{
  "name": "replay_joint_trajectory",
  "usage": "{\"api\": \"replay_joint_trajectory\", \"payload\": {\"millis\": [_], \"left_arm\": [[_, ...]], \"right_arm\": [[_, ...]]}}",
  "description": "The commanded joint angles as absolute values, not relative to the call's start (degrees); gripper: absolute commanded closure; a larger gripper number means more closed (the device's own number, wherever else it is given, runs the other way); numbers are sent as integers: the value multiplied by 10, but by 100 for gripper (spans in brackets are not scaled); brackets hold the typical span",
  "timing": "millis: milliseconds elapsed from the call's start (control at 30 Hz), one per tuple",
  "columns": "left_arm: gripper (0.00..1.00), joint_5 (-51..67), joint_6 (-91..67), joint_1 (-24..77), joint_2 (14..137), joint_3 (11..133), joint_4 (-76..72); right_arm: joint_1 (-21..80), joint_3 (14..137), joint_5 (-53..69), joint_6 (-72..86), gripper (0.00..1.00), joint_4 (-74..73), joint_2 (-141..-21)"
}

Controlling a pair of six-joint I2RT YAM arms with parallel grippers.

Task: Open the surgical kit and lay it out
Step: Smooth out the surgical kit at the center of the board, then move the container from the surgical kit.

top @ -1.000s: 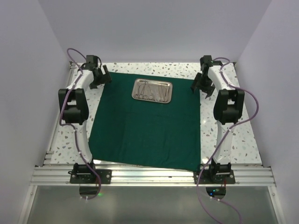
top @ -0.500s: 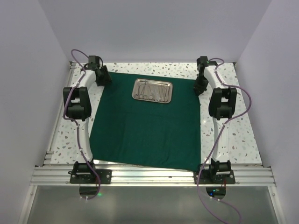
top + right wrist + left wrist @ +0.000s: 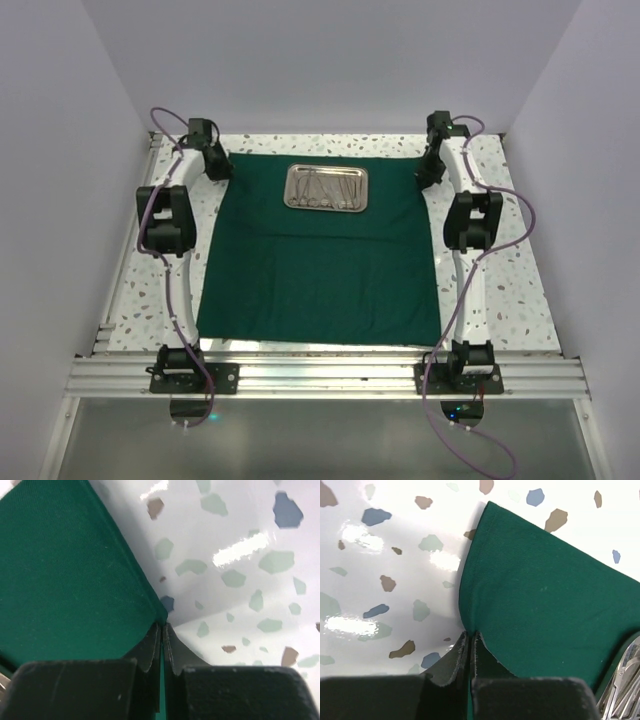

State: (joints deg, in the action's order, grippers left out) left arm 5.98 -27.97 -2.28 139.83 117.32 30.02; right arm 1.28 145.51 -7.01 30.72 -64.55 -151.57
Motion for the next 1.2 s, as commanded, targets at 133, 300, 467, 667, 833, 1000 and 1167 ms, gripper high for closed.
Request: {"api": "replay_joint_trajectory", "payload": {"millis": [133,300,467,667,833,1000,1167], "left_arm": [[72,36,-294,-54,1376,1214,293],[6,37,-302,-54,1321,1188,291],[10,52,-301,-41,1247,1123,270],[19,68,-287,29,1244,1096,257],[23,91,-290,72,1276,1118,272],[28,103,-286,88,1293,1128,273],[29,111,-278,98,1325,1147,281]], "right_arm": [[2,1429,-84,317,48,-570,-1475],[-11,1282,-127,319,2,-512,-1346],[18,1271,-110,319,4,-511,-1287],[112,1316,-88,334,21,-519,-1296],[142,1385,-69,345,56,-550,-1379],[149,1413,-51,352,66,-556,-1421],[156,1410,-65,348,67,-569,-1440]]}}
